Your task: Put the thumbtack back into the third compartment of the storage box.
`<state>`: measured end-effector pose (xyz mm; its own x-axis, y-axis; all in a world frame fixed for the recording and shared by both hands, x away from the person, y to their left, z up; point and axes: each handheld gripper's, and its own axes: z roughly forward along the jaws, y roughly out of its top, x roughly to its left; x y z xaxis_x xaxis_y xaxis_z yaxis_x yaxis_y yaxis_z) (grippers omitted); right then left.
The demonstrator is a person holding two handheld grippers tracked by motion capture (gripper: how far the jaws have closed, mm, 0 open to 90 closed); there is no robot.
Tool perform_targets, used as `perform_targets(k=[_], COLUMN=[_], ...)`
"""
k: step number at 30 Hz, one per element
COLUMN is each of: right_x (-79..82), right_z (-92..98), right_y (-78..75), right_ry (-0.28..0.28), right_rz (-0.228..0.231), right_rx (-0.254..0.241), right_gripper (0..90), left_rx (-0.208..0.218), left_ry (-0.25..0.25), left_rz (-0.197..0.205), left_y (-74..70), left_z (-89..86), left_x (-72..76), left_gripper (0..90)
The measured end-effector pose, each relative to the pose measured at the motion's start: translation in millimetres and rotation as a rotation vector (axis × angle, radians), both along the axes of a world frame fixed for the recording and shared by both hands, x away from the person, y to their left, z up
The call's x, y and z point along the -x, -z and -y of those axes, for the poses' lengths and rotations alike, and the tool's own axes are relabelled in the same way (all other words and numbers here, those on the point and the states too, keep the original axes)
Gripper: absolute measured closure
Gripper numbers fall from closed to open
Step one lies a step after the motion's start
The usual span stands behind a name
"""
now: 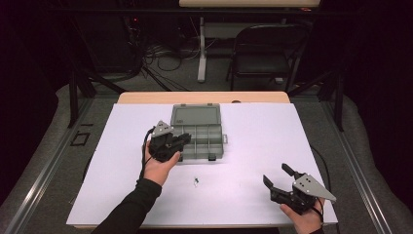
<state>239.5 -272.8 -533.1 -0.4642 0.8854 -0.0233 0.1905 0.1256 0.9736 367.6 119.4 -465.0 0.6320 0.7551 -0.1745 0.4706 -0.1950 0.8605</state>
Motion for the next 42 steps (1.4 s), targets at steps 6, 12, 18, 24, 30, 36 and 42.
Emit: perform_targets(k=[6, 12, 18, 24, 30, 36, 42], right_x=[0.0, -0.1, -0.4, -0.4, -0.9, -1.2, -0.9], right_z=[0.4, 0.4, 0.8, 1.2, 1.1, 0.6, 0.8], right_y=[0.0, -0.2, -0.1, -0.2, 0.0, 0.1, 0.1], right_ry=[0.001, -0.003, -0.002, -0.002, -0.004, -0.009, -0.007], right_rz=[0.001, 0.001, 0.001, 0.001, 0.001, 0.004, 0.001], right_rx=[-0.001, 0.001, 0.001, -0.001, -0.004, -0.003, -0.003], right_gripper=[21.9, 21.9, 21.9, 21.9, 21.9, 21.9, 21.9], left_rx=[-0.021, -0.049, -0.073, -0.1, -0.116, -0.139, -0.138], left_ry=[-0.022, -0.024, -0.018, -0.025, -0.028, -0.04, -0.046], left_rz=[-0.015, -0.038, -0.07, -0.102, -0.116, -0.136, -0.14], left_y=[-3.3, -1.8, 5.0, 16.0, 24.6, 35.7, 42.4], left_z=[5.8, 15.3, 27.3, 37.6, 44.7, 47.9, 49.7], left_x=[-17.1, -32.9, -46.5, -58.1, -67.7, -75.2, -79.6], left_gripper=[83.2, 83.2, 83.2, 83.2, 83.2, 83.2, 83.2])
